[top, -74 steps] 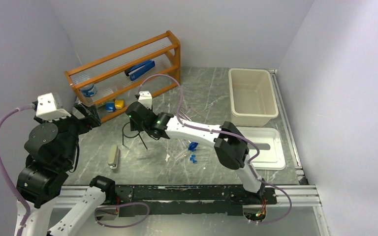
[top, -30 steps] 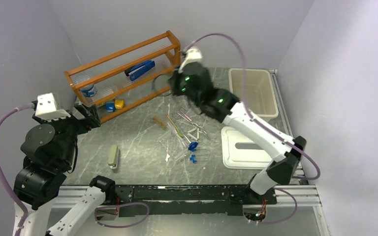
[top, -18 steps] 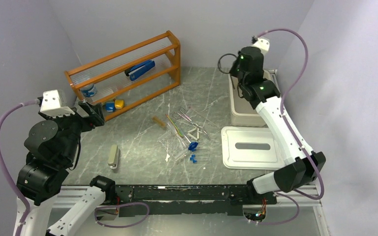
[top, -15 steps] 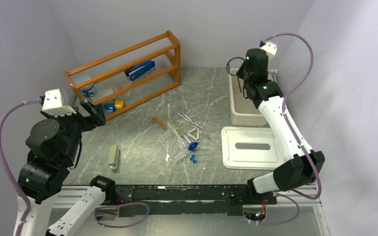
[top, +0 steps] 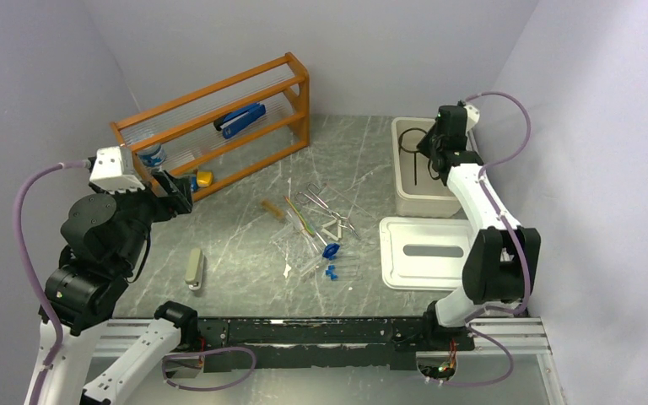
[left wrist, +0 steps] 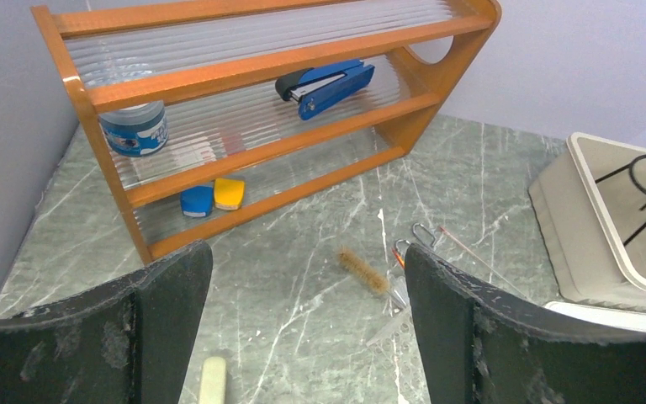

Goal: Organize the chemistry lab equipment

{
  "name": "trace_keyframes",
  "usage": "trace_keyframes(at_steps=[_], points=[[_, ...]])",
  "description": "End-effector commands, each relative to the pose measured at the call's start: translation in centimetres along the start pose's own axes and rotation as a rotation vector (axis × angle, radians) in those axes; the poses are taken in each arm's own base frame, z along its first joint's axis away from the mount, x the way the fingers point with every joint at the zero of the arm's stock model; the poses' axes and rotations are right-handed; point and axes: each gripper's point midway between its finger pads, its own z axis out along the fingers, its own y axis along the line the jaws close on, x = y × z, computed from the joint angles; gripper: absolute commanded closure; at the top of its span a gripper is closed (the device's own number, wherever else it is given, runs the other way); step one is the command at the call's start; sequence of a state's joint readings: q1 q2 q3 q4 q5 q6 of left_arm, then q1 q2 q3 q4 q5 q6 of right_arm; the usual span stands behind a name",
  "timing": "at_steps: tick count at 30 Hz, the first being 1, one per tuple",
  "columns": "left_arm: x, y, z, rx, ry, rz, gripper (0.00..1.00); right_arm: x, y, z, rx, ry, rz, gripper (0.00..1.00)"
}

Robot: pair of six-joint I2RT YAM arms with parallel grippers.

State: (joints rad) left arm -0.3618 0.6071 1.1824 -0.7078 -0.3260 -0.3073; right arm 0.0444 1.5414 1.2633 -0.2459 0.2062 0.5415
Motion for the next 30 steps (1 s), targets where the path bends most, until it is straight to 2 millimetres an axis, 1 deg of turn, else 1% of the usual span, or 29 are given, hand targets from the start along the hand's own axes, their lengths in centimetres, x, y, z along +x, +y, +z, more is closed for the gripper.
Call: trace_keyframes(at_steps=[1, 5, 8, 9, 10, 12, 16, 22, 26, 30], points=[[-0.3, -1.0, 0.2, 0.045, -0.009, -0.019, 0.12, 0.1, 2.2, 1.9, -0.162, 0.017, 0.077, 1.0], [-0.4, -1.2, 0.3, 0.05, -0.006, -0.022, 0.13, 1.3, 3.4, 2.9, -0.238, 0.056, 0.084, 1.0], [-0.3, -1.3, 0.4, 0.055, -0.003, -0.024, 0.13, 2.1, 3.7, 3.8, -0.261, 0.071, 0.087, 1.0], [-0.3, -1.3, 0.4, 0.054, -0.002, -0.023, 0.13, 2.5, 3.5, 4.1, -0.254, 0.081, 0.089, 1.0], [-0.3, -1.4, 0.4, 0.056, -0.002, -0.025, 0.13, 1.8, 2.6, 4.7, -0.239, 0.059, 0.106, 1.0], [-0.4, -1.4, 0.5, 0.058, -0.001, -0.025, 0.13, 1.9, 1.9, 5.4, -0.226, 0.047, 0.116, 1.0], [-0.3, -1.4, 0.5, 0.057, 0.003, -0.024, 0.14, 2.1, 0.9, 5.9, -0.227, 0.024, 0.152, 1.0], [0.0, -1.7, 0.9, 0.064, 0.013, -0.027, 0.14, 1.6, 0.6, 6.1, -0.274, -0.016, 0.277, 1.0], [0.0, -1.9, 1.0, 0.071, 0.011, -0.031, 0.14, 2.4, -0.2, 7.0, -0.253, -0.018, 0.373, 1.0], [-0.1, -1.8, 1.0, 0.067, 0.009, -0.03, 0.14, 3.2, -0.5, 7.7, -0.259, -0.014, 0.445, 1.0]])
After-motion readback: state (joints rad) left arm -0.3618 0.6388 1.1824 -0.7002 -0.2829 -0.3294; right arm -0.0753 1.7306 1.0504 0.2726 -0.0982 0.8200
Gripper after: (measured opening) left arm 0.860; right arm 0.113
